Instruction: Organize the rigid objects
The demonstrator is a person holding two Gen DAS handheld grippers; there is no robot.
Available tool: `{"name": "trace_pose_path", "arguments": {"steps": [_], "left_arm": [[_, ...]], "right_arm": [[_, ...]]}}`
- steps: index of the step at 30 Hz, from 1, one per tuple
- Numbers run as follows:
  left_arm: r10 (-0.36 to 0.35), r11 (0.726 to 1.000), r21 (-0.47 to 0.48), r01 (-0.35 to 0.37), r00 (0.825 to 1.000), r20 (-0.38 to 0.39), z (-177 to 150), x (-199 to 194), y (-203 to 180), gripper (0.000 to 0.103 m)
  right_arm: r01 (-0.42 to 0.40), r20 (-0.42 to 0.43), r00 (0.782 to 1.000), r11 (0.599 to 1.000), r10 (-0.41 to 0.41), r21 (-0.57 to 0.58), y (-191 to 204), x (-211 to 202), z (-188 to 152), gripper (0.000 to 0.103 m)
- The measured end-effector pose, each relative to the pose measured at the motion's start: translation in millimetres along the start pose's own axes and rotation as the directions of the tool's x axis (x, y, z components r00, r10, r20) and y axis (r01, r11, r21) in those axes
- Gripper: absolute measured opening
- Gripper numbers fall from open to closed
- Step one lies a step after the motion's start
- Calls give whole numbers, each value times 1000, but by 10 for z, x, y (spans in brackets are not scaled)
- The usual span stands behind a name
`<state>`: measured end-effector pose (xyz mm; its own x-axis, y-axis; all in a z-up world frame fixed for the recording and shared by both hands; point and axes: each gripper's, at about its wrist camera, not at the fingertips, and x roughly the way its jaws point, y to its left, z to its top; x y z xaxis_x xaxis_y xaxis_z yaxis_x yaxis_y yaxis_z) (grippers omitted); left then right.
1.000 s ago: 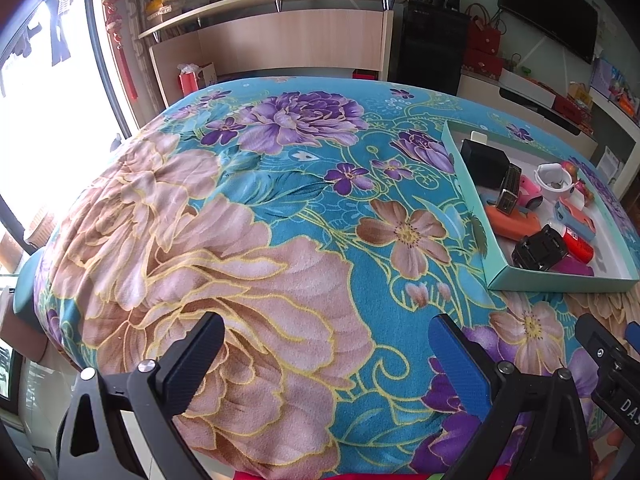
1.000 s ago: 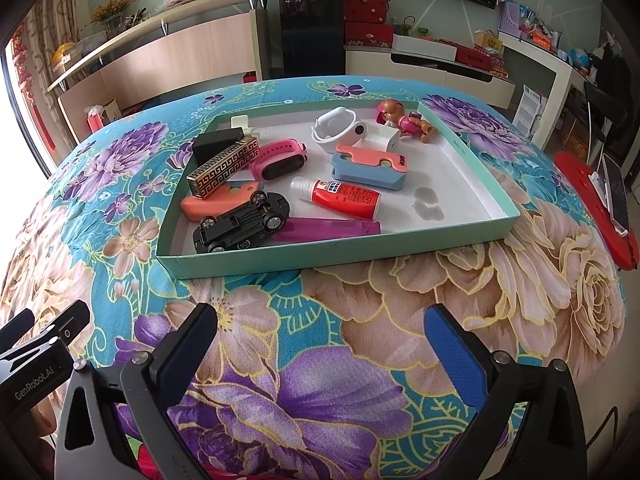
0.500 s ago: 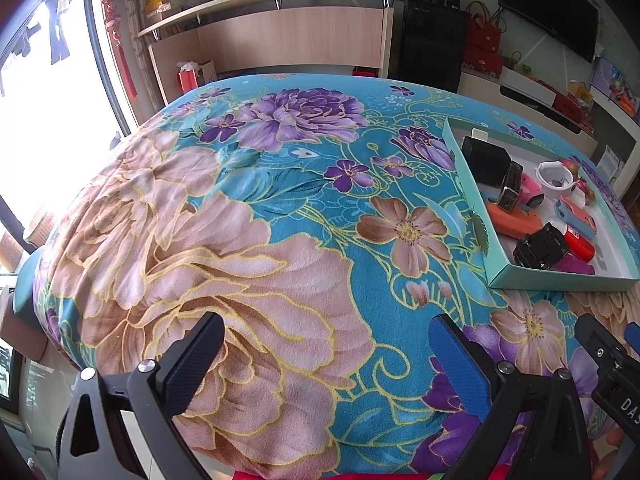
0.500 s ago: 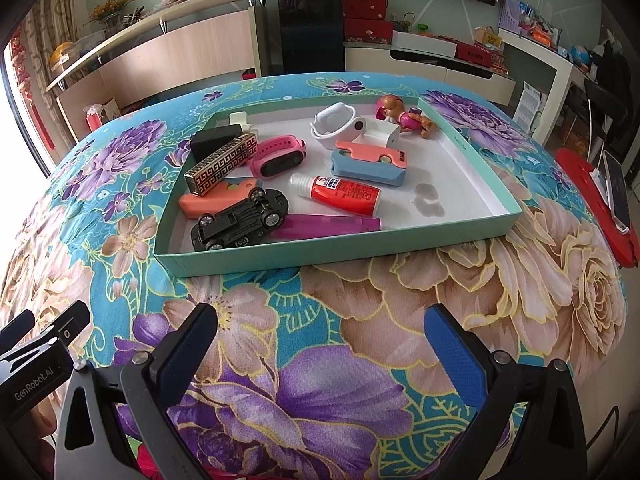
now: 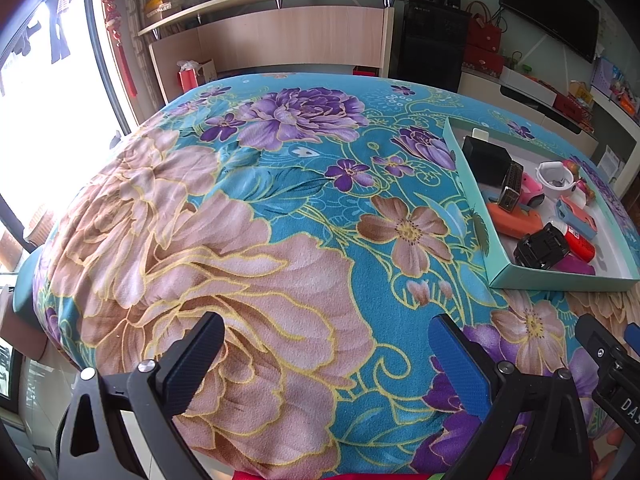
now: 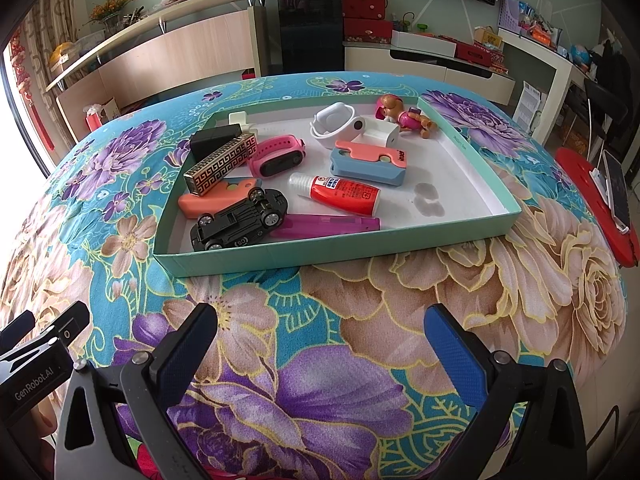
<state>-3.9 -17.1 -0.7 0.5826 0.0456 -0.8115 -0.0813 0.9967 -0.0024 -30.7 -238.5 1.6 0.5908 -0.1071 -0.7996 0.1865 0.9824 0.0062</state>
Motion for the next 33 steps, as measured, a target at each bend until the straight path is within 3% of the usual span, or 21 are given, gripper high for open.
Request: {"name": "trace_pose_path", "arguments": {"steps": [19, 33], "left_arm": [[-63, 998, 29, 62, 998, 29, -10, -76, -47, 103], [-46, 998, 50, 42, 996, 75, -10, -153, -83, 103]], "right_arm": [[0, 3, 1000, 1000, 0, 1, -7, -1, -6, 103], [2, -5, 1000, 1000, -2, 0, 9, 2, 4, 103]]}}
